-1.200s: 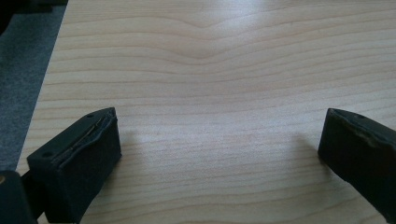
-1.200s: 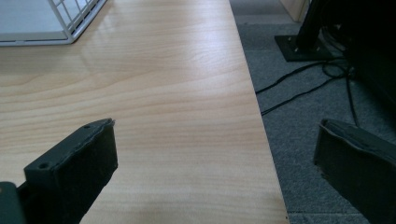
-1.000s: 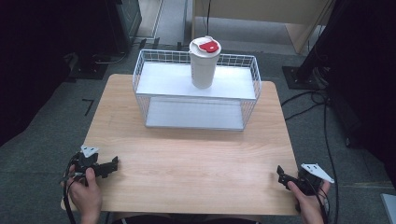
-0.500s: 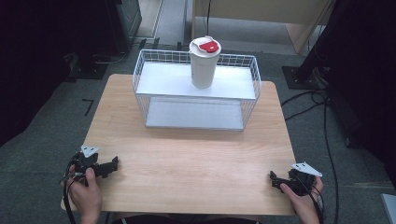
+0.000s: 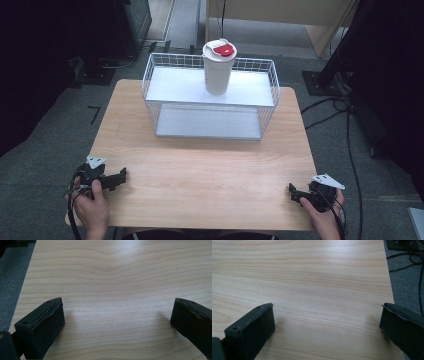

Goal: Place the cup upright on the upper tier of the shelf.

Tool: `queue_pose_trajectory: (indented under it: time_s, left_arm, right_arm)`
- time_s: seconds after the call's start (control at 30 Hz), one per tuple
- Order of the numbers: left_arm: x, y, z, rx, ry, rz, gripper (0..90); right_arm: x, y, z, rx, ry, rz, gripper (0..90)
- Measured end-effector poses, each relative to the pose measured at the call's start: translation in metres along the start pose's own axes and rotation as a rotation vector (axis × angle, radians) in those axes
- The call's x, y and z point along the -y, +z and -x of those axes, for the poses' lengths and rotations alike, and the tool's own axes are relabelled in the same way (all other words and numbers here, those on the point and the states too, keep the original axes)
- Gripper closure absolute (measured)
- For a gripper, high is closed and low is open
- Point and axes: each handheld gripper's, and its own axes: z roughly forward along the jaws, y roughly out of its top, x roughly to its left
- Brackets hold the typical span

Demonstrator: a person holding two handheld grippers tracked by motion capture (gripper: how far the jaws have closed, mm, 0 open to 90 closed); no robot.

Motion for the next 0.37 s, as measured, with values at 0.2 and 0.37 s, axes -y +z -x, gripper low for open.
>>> queue_pose_trajectory:
  time_s: [0.2,0.37]
  left_arm:
    - [0.0000,0.0000,0.0000,0.000,0.000,0.000,0.0]
    - [0.0000,0.0000,0.0000,0.000,0.000,0.000,0.0]
  right_arm:
    - [-0.0003,0.0002,-0.0001,0.002,0.003,-0.001,0.0]
    - [-0.0009,0.0007,-0.0003,0.008,0.011,-0.001,0.0]
